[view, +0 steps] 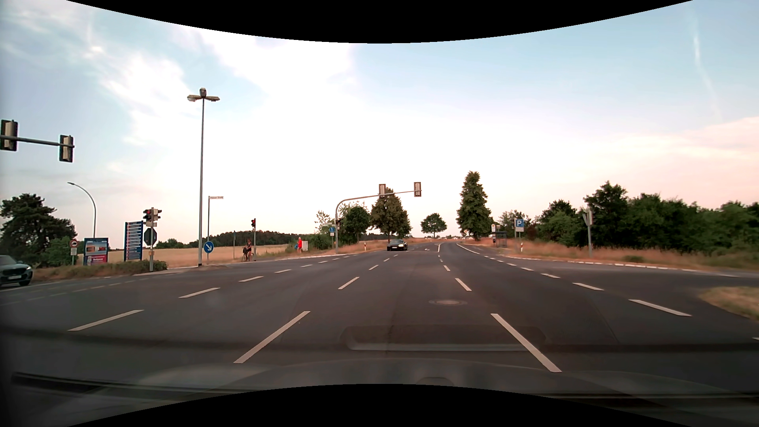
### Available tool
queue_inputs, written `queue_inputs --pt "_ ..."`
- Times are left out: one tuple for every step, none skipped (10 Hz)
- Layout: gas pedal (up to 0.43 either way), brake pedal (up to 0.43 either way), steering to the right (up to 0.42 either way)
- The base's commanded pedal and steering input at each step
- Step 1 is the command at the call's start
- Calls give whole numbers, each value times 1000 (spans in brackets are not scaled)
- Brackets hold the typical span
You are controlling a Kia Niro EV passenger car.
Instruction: Follow the waypoints while adhering to traffic rules and regulations
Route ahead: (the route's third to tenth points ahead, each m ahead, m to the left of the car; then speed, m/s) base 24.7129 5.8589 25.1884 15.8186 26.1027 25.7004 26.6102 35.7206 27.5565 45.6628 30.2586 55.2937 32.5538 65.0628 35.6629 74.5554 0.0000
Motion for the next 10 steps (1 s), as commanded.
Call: queue_inputs --pt "0 311 -1" --pt "0 311 -1" --pt "0 311 -1" --pt "0 311 -1" --pt "0 311 -1" --pt "0 311 -1" --pt "0 311 -1" --pt "0 311 -1" --pt "0 311 -1" --pt "0 311 -1"
